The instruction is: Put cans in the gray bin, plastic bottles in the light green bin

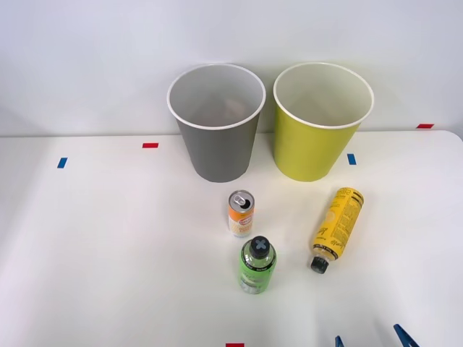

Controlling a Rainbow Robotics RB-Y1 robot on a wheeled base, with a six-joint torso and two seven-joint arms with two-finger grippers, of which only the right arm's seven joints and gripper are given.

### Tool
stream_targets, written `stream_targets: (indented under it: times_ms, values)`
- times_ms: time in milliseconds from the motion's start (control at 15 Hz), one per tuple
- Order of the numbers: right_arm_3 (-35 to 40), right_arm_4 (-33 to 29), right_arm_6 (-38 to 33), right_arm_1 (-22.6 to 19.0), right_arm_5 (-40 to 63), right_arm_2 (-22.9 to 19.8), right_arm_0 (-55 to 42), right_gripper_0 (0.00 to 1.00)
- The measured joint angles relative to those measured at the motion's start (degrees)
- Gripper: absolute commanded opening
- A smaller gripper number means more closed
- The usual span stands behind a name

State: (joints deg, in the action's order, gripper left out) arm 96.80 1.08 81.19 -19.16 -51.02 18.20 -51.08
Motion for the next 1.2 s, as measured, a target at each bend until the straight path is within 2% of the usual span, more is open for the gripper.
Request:
stream_targets:
  times_ms: [200, 467, 667, 933, 1200]
  values:
    - [2.1, -0.4, 1.2, 0.0, -0.2, -1.3, -0.2, 1.00]
    - [11.3, 2.4, 1.4, -0.9, 11.4, -2.5, -1.3, 1.00]
    - [22.2, 5.1, 1.3, -1.6, 25.8, -3.5, -2.7, 1.00]
    - [37.4, 7.4, -0.5, -1.9, 51.3, -7.6, -3.6, 1.00]
    - [47.9, 8.6, -13.2, -2.1, 73.6, -11.7, 0.6, 1.00]
